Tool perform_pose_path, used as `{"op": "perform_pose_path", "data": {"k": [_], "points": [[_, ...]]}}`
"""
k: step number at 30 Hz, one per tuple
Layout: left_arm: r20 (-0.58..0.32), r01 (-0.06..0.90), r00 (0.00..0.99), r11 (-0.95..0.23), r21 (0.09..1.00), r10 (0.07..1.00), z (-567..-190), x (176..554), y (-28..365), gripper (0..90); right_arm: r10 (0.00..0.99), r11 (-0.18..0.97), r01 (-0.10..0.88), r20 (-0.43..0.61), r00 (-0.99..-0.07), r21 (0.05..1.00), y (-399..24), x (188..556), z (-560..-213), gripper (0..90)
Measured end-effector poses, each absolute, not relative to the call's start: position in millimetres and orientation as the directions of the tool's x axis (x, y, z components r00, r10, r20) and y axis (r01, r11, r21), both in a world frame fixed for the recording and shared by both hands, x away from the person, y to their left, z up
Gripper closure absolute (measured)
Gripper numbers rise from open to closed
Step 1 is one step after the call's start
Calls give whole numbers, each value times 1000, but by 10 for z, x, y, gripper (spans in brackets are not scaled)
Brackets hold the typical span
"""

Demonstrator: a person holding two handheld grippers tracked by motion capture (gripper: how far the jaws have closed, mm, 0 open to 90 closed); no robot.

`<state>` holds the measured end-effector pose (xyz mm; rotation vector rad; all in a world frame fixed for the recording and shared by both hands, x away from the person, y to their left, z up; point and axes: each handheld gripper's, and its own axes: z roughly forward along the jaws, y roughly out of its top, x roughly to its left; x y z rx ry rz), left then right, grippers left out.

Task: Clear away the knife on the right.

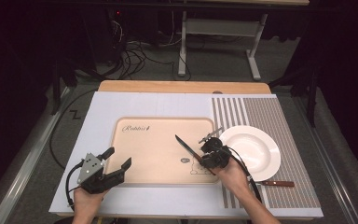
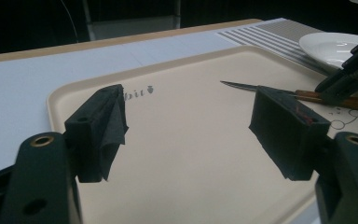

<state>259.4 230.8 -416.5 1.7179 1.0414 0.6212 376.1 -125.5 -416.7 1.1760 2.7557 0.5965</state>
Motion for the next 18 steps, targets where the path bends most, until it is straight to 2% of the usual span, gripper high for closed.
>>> {"op": "perform_pose_path", "data": {"k": [6,7,13,15,16,18], "points": [[-64,357,498,-137,924,865,-4167,2597,2311,277,704,637,669,63,-707,383,-1254,3755,-4173,765],[-65,356,498,-136,925,865,-4166,2594,2310,277,700,643,665,60,-711,380,-1250,3751,-4171,720],[-65,356,498,-135,925,865,-4165,2594,2309,276,702,629,652,51,-711,424,-1268,3748,-4116,653],[-65,357,498,-137,924,865,-4166,2597,2309,276,700,626,645,47,-712,439,-1268,3752,-4090,660],[-64,357,498,-137,924,865,-4166,2597,2308,276,695,626,631,38,-718,459,-1261,3759,-4058,699],[-64,357,497,-137,924,865,-4166,2596,2307,276,694,625,628,38,-719,463,-1251,3761,-4042,723]]}}
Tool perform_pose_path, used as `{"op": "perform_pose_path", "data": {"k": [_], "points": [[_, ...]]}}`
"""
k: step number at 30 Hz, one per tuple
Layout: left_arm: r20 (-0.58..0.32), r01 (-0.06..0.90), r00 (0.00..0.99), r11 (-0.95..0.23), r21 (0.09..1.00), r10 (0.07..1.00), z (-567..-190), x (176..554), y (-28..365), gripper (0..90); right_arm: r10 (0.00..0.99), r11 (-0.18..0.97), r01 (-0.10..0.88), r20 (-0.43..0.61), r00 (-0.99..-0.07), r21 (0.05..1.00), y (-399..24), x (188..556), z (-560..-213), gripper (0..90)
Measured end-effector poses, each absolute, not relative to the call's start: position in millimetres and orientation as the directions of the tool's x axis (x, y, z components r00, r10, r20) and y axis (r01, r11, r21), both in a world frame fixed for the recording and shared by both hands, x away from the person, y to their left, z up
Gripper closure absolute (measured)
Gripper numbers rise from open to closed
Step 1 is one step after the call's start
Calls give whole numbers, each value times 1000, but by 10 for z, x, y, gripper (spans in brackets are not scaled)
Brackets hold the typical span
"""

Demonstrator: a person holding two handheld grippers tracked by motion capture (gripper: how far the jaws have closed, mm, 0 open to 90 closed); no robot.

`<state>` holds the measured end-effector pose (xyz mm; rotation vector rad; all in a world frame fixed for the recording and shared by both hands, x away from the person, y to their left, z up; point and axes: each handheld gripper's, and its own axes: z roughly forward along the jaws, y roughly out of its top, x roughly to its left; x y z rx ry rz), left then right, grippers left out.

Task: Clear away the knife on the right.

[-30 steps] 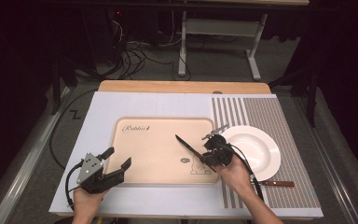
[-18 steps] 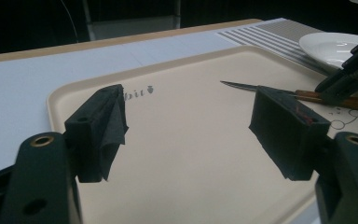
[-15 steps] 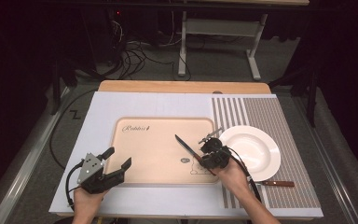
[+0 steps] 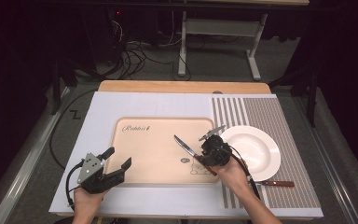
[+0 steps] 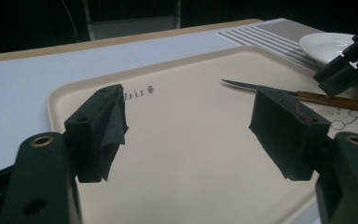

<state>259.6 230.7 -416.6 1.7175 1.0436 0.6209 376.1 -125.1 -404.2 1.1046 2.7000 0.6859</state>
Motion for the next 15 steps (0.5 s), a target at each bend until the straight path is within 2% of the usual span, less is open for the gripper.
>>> {"op": "perform_pose_path", "data": {"k": [7,15], "points": [[-63,355,496,-136,925,866,-4164,2591,2312,276,658,653,593,34,-752,470,-1097,3777,-4098,870],[-64,355,495,-135,925,867,-4164,2592,2315,276,653,661,597,43,-756,453,-1018,3806,-4197,900]]}}
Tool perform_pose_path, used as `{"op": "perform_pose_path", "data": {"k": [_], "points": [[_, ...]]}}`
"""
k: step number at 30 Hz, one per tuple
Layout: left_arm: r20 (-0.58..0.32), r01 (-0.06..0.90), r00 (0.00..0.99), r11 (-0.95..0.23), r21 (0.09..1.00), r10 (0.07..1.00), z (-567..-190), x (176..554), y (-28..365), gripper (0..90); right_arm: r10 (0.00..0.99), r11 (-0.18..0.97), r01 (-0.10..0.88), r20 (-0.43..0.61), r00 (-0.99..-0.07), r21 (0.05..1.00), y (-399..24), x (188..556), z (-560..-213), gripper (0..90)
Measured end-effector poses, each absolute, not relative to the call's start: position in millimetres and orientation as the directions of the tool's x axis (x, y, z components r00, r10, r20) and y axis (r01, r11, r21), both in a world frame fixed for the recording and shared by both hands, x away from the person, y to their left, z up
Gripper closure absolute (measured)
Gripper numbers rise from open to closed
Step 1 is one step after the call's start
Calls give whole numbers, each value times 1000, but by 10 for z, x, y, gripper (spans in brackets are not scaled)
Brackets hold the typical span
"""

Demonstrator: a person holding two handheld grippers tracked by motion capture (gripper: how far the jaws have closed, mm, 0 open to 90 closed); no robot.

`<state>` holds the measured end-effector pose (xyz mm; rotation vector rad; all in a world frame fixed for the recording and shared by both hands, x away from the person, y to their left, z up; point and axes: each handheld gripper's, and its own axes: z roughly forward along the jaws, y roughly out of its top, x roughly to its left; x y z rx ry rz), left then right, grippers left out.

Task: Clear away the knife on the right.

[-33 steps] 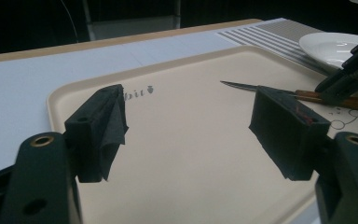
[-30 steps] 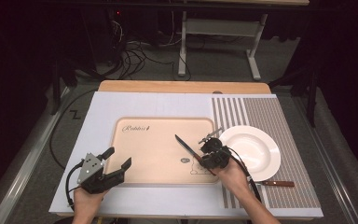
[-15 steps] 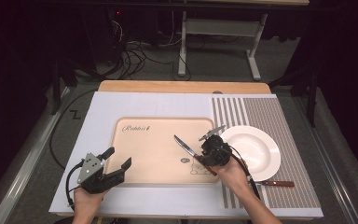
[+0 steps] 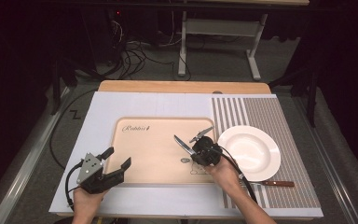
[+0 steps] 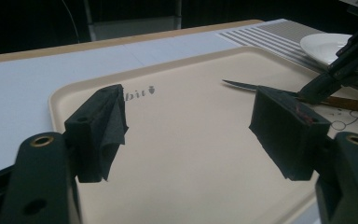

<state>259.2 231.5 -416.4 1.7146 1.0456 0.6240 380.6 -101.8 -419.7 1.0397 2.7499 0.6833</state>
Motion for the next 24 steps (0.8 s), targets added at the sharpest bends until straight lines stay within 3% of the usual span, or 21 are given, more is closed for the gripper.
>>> {"op": "perform_pose_path", "data": {"k": [17,18,24], "points": [[-59,352,494,-138,926,867,-4160,2586,2315,277,687,641,621,24,-727,451,-1098,3923,-4228,900],[-59,353,494,-138,926,867,-4160,2586,2316,276,718,614,659,41,-695,434,-1089,3900,-4218,900],[-60,354,493,-137,925,868,-4163,2587,2313,276,706,629,638,17,-708,445,-1155,3972,-4225,900]]}}
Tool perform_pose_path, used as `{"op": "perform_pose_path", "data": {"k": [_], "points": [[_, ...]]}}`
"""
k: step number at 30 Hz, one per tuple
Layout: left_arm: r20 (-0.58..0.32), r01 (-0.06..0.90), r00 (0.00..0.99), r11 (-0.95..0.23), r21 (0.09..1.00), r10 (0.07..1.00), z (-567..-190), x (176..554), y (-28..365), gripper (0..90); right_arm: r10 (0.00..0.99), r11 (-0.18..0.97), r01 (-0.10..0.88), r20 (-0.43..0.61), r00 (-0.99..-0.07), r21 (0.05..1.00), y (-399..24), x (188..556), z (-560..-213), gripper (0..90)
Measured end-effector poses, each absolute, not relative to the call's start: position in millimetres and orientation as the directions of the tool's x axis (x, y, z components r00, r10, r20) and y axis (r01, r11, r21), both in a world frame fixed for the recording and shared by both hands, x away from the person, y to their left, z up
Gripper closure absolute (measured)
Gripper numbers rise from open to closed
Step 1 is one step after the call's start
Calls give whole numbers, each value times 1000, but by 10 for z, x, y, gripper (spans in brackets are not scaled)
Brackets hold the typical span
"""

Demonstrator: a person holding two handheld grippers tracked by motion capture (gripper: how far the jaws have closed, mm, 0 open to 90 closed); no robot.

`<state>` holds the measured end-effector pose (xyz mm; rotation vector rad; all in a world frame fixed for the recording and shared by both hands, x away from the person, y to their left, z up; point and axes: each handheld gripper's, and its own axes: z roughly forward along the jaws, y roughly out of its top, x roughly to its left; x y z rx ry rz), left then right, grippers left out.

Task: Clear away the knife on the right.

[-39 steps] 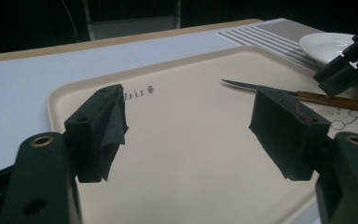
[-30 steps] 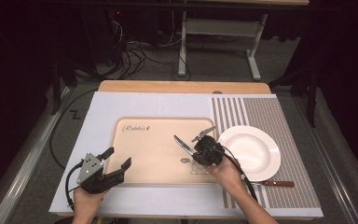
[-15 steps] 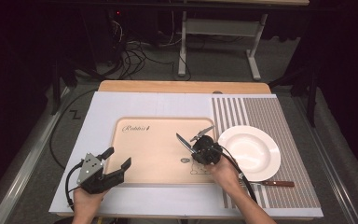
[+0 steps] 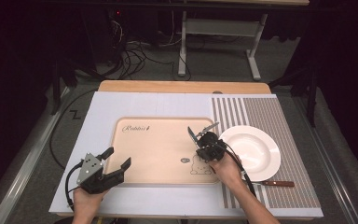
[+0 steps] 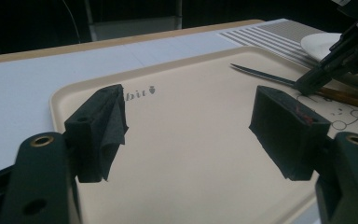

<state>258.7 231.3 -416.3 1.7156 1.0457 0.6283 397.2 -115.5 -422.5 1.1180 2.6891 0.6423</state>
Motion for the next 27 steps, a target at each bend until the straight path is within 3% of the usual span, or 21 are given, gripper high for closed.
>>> {"op": "perform_pose_path", "data": {"k": [18,27], "points": [[-58,352,491,-138,926,869,-4163,2586,2320,277,725,611,649,11,-689,454,-1275,4034,-4200,895],[-56,351,490,-139,926,870,-4161,2579,2315,277,720,570,631,49,-692,526,-1361,3979,-4076,688]]}}
